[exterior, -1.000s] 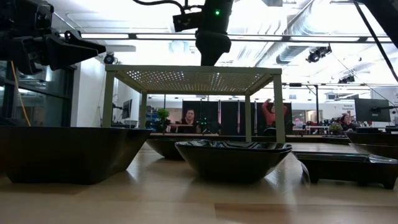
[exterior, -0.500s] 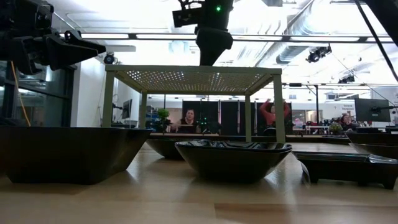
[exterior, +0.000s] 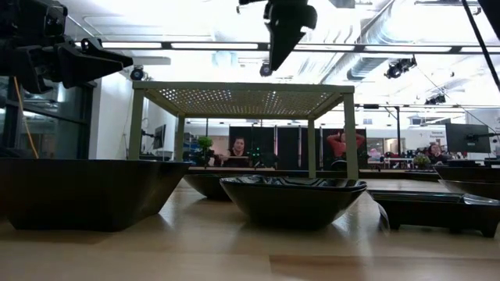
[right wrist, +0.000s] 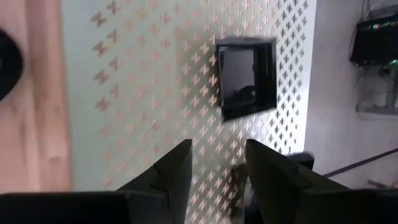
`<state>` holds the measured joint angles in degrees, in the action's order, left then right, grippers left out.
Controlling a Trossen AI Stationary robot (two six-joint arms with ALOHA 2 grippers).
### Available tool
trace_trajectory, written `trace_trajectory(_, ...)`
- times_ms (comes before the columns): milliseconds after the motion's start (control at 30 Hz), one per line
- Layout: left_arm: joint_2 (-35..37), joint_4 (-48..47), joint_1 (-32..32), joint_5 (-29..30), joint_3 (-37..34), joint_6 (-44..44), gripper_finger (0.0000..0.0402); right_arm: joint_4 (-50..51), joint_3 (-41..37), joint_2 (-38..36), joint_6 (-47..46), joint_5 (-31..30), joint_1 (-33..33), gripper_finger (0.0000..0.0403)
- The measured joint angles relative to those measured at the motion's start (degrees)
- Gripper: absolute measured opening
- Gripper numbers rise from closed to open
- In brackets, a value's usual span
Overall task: Pick & Place Mini shaped plates
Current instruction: Stack the square plate on top of the other square plate on the shelf
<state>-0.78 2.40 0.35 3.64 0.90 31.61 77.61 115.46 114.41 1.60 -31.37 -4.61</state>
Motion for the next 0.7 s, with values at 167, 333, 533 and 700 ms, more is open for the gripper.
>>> trace_trajectory(167, 0.00, -0.01, 0.01, 0.00, -0.01, 0.00, 0.0193, 4.72, 0.00, -1.50, -5.29, 0.27, -1.98, 0.0143)
trace_trajectory(333, 0.00, -0.01, 0.00, 0.00, -0.01, 0.01, 0.0193, 8.87, 0.00, -2.06, -10.56, 1.34, -4.01, 0.0140)
trace_trajectory(533, 0.02, -0.05, 0.01, 0.00, 0.00, 0.01, 0.0193, 12.43, 0.00, -2.06, -16.86, 7.87, -5.83, 0.0140)
trace_trajectory(700, 0.02, -0.10, -0.01, 0.00, -0.01, -0.01, 0.0193, 12.38, -0.02, -2.25, -21.25, 14.50, -6.93, 0.0140)
